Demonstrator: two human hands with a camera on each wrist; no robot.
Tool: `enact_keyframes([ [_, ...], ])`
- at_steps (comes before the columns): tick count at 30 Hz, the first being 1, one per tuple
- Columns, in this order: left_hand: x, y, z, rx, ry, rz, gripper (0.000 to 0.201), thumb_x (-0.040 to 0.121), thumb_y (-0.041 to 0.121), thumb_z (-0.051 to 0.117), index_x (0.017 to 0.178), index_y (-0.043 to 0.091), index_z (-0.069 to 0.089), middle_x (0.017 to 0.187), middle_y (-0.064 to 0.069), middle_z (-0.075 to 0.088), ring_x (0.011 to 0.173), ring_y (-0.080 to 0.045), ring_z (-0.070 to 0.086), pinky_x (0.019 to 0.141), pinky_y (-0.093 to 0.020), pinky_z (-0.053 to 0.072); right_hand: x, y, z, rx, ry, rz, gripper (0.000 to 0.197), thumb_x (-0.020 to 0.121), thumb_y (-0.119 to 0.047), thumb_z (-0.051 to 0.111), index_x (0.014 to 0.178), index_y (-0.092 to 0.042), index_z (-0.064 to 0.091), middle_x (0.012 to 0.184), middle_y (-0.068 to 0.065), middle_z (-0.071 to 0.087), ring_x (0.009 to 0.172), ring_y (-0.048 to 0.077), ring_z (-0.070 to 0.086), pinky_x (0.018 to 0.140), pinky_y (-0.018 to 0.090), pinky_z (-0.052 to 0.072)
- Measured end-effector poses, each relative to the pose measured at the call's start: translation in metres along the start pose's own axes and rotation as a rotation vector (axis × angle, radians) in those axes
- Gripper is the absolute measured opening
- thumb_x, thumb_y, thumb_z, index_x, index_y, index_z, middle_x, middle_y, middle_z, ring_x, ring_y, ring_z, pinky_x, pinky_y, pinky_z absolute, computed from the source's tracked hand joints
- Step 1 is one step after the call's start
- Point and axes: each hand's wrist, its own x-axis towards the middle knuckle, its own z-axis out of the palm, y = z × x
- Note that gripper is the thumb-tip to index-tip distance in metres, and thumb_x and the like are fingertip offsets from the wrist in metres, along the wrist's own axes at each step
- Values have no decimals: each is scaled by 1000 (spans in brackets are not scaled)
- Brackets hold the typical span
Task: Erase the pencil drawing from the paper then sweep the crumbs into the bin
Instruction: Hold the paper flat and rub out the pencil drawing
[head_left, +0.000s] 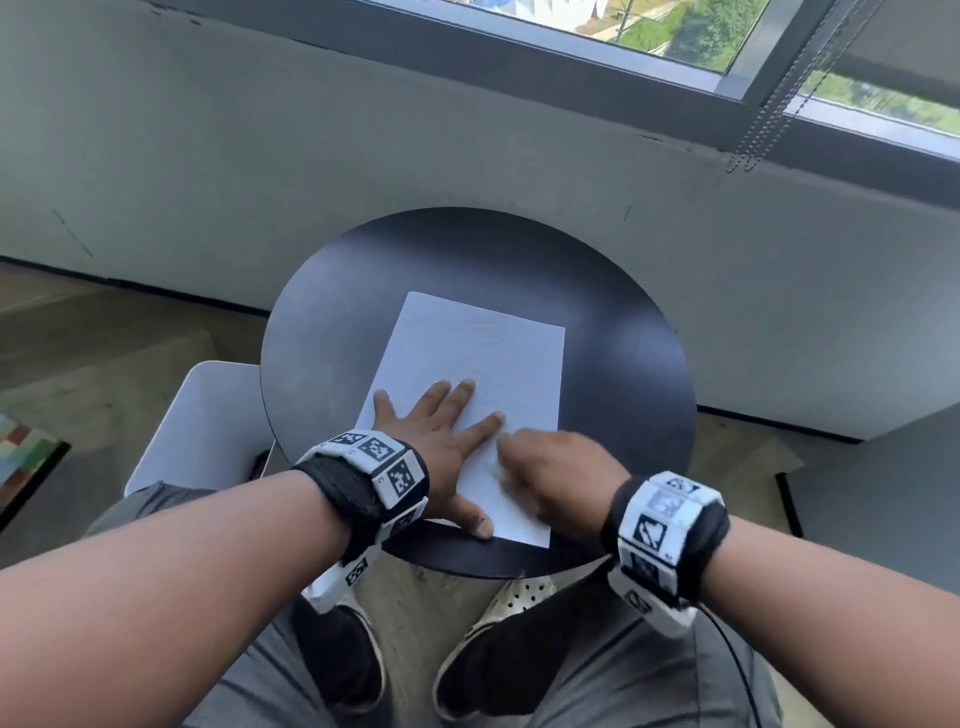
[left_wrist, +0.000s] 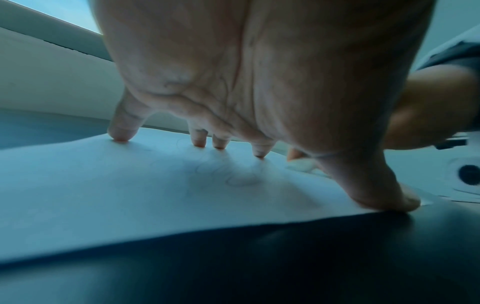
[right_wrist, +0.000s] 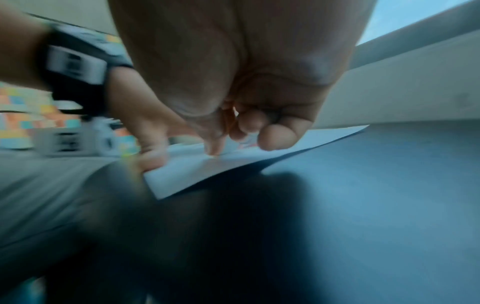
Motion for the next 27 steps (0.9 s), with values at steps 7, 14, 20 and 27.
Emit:
enact_keyframes([
  [7,-2,3,1,3,12,-11,126,52,98,50,147,51,-18,160,5,-30,150,-22,-21,105,-78,7,3,36,-5,-29,46,188,28,100,-46,40,94,-19,44,96,0,60,88,28,57,73,37,47],
  [14,-4,7,-2,-14,-13,-19,126,53,97,50,147,50,-19,160,4,-32,150,-22,-22,104,-79,6,-13,15,4,-46,-49,-74,27,94,-47,29,101,-26,44,96,-4,54,89,21,54,74,37,47],
  [20,-7,10,-2,-23,-15,-35,126,54,97,50,148,49,-18,160,3,-31,150,-23,-21,104,-80,6,-9,13,11,-2,68,34,20,99,-46,30,90,-28,30,92,-2,53,86,27,56,72,39,47],
  [27,-8,12,-1,-34,-3,-45,126,52,97,50,148,51,-17,161,4,-30,150,-23,-20,103,-81,6,-2,42,3,-33,76,235,31,100,-49,35,92,-19,42,92,0,57,83,27,54,68,37,41],
])
